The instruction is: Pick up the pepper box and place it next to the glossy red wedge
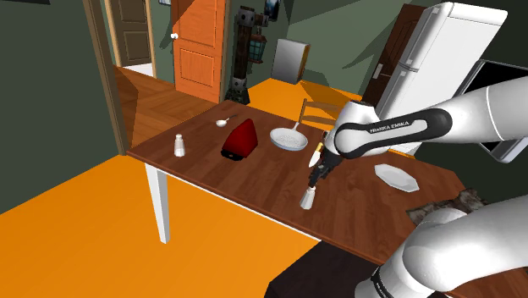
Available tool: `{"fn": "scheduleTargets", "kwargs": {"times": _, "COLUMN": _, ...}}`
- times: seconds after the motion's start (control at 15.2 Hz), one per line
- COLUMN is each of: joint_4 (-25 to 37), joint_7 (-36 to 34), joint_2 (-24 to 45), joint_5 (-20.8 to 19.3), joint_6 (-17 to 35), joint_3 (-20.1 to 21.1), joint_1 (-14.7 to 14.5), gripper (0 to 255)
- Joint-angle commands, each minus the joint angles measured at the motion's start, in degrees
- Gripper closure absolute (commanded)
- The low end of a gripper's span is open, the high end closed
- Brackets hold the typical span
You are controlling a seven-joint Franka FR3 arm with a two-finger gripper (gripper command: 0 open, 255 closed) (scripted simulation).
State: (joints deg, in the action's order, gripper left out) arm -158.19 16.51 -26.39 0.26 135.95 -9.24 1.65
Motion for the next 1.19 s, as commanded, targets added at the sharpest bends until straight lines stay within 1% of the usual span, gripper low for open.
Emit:
{"fn": "scheduleTargets", "kwargs": {"times": 0.0, "joint_4": -0.55, "joint_7": 2.42, "joint_2": 4.45, "joint_5": -0.10, "joint_6": 5.03, "joint_3": -1.33, "joint_1": -0.07, "gripper": 0}}
{"fn": "scheduleTargets", "kwargs": {"times": 0.07, "joint_4": -0.55, "joint_7": 3.37, "joint_2": 6.35, "joint_5": 0.03, "joint_6": 6.88, "joint_3": -1.84, "joint_1": -0.20, "gripper": 0}}
{"fn": "scheduleTargets", "kwargs": {"times": 0.53, "joint_4": -1.70, "joint_7": 4.78, "joint_2": 12.56, "joint_5": 2.02, "joint_6": 14.18, "joint_3": -2.54, "joint_1": -1.50, "gripper": 0}}
{"fn": "scheduleTargets", "kwargs": {"times": 0.59, "joint_4": -1.76, "joint_7": 4.95, "joint_2": 13.11, "joint_5": 2.26, "joint_6": 14.78, "joint_3": -2.60, "joint_1": -1.63, "gripper": 0}}
{"fn": "scheduleTargets", "kwargs": {"times": 1.06, "joint_4": -1.76, "joint_7": 4.94, "joint_2": 13.10, "joint_5": 2.25, "joint_6": 14.77, "joint_3": -2.59, "joint_1": -1.62, "gripper": 0}}
{"fn": "scheduleTargets", "kwargs": {"times": 1.12, "joint_4": -1.76, "joint_7": 4.94, "joint_2": 13.10, "joint_5": 2.25, "joint_6": 14.77, "joint_3": -2.59, "joint_1": -1.62, "gripper": 255}}
